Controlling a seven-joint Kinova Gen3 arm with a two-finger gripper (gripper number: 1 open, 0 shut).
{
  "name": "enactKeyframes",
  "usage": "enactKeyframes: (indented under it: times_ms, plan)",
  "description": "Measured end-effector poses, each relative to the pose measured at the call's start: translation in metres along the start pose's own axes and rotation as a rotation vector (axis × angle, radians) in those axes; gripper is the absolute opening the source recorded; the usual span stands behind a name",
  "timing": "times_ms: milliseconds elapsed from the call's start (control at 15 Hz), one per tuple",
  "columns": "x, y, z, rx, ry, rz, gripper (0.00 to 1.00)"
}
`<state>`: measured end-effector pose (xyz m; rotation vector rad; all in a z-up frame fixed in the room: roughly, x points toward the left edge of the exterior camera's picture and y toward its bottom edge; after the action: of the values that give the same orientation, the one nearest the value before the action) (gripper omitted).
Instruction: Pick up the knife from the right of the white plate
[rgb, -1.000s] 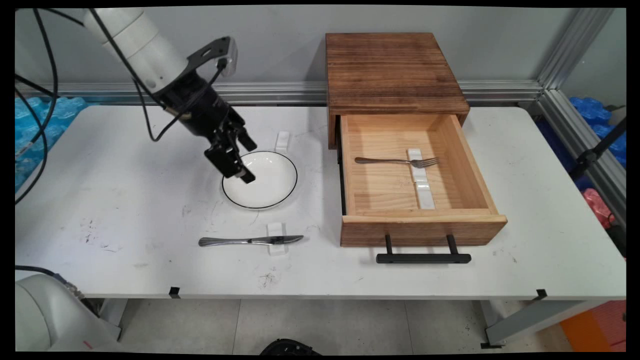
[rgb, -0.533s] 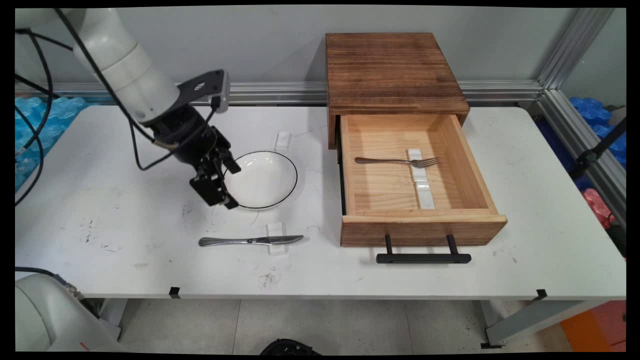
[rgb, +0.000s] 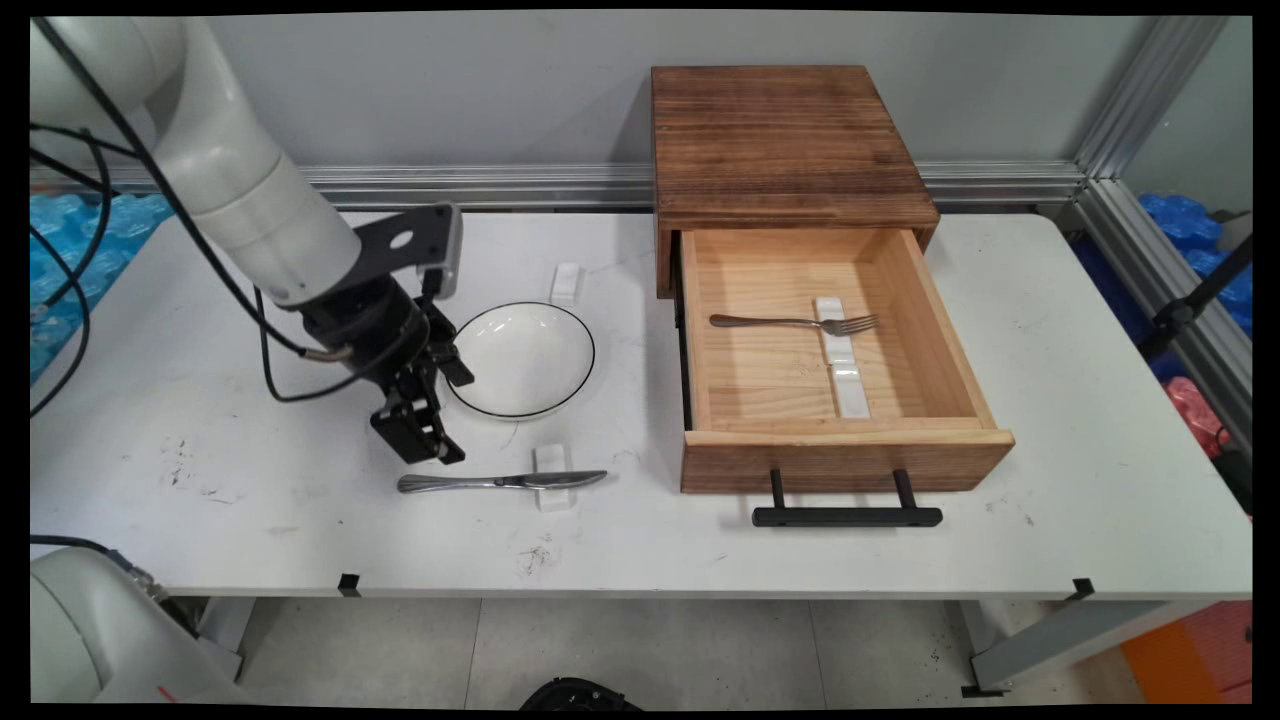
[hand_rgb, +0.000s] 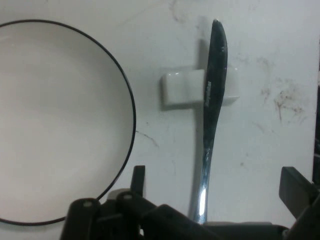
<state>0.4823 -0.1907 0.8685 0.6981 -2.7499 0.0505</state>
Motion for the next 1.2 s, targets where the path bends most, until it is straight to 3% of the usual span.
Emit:
enactKeyframes:
  times_ms: [400,1200]
  plan:
    - [-0.002,0.012,0.024,0.023,-0.002,0.066,1.0]
    - [-0.008,0.014,0.064,0.038,0.019,0.112,1.0]
